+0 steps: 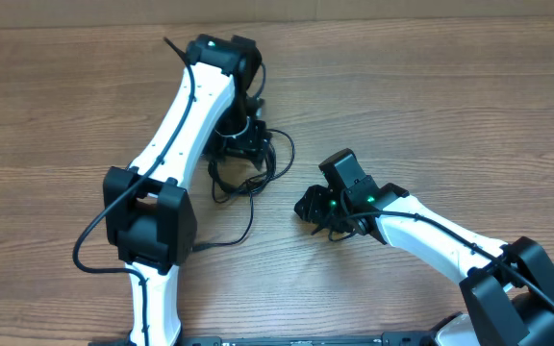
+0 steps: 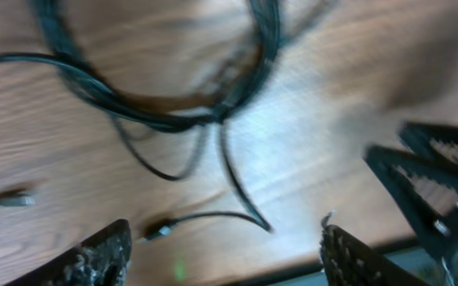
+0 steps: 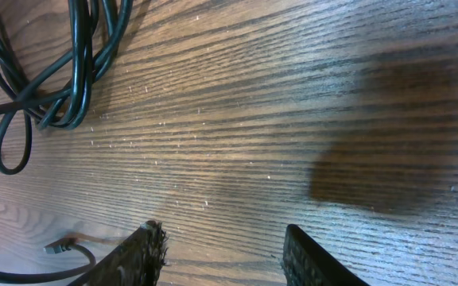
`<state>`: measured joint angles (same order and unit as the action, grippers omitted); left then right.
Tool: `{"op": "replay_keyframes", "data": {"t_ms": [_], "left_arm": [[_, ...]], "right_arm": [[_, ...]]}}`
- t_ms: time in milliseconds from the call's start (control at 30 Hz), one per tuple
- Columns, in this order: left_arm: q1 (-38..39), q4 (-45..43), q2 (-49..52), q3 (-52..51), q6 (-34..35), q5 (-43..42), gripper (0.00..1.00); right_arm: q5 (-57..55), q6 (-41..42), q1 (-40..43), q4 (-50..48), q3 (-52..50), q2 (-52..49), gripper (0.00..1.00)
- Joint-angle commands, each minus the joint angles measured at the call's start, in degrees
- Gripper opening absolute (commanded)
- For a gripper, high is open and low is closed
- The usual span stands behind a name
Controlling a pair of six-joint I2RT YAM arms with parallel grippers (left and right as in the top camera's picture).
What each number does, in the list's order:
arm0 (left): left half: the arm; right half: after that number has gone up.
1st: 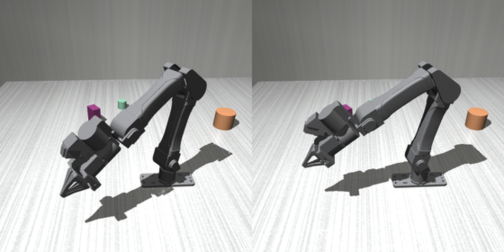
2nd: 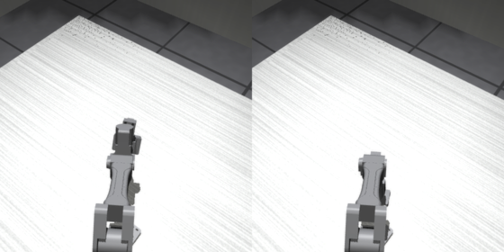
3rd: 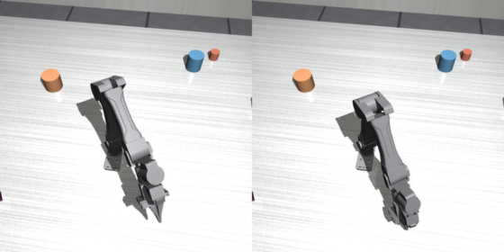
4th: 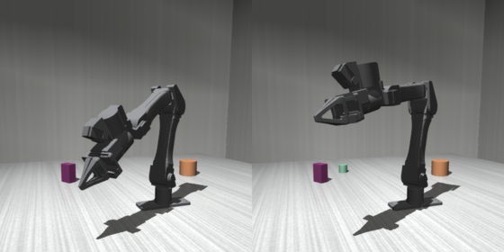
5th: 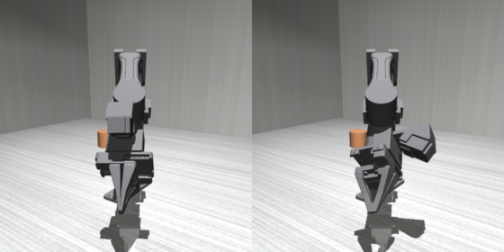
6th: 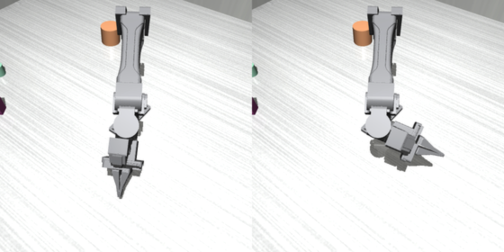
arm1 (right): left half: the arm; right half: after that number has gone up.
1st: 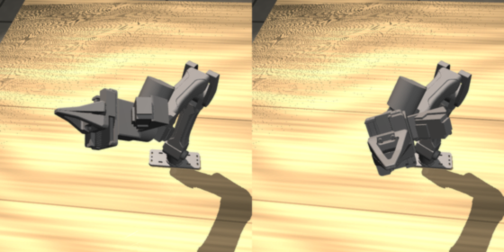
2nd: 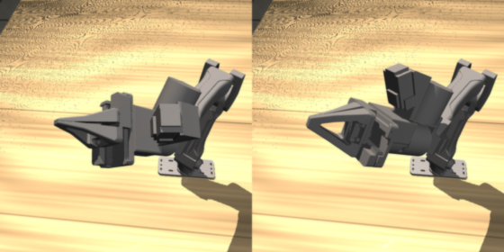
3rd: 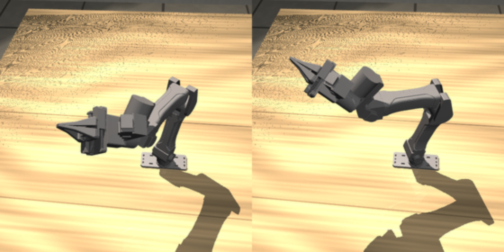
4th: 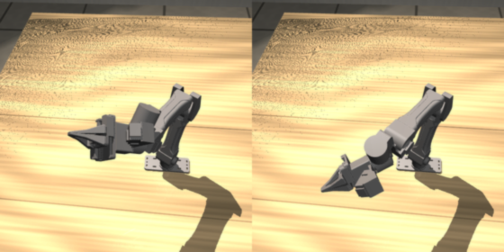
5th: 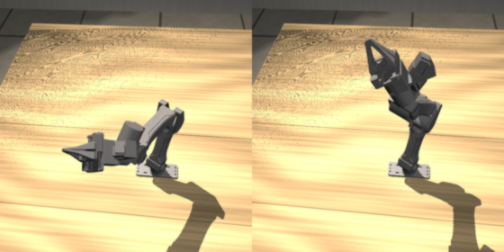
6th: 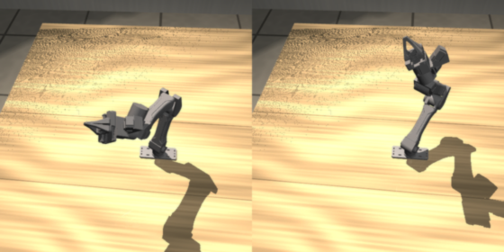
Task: Untangle cables
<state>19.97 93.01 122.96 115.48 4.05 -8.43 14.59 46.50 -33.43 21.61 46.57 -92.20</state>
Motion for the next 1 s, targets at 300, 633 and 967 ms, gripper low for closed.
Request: {"op": "replay_keyframes", "data": {"t_ms": [300,633,967], "left_arm": [[3.0,3.3,-0.7,-7.2,10.3,7.8,0.71],[3.0,-3.0,-1.4,-17.2,10.8,5.8,0.43],[1.7,-6.8,-20.1,-18.9,17.0,10.8,0.45]], "right_arm": [[-1.1,-0.1,-0.3,0.2,-0.1,1.3,0.47],[-1.1,0.0,-0.3,0.0,-0.1,1.3,0.47],[-1.7,-0.1,-0.3,0.6,-0.1,1.3,0.47]]}}
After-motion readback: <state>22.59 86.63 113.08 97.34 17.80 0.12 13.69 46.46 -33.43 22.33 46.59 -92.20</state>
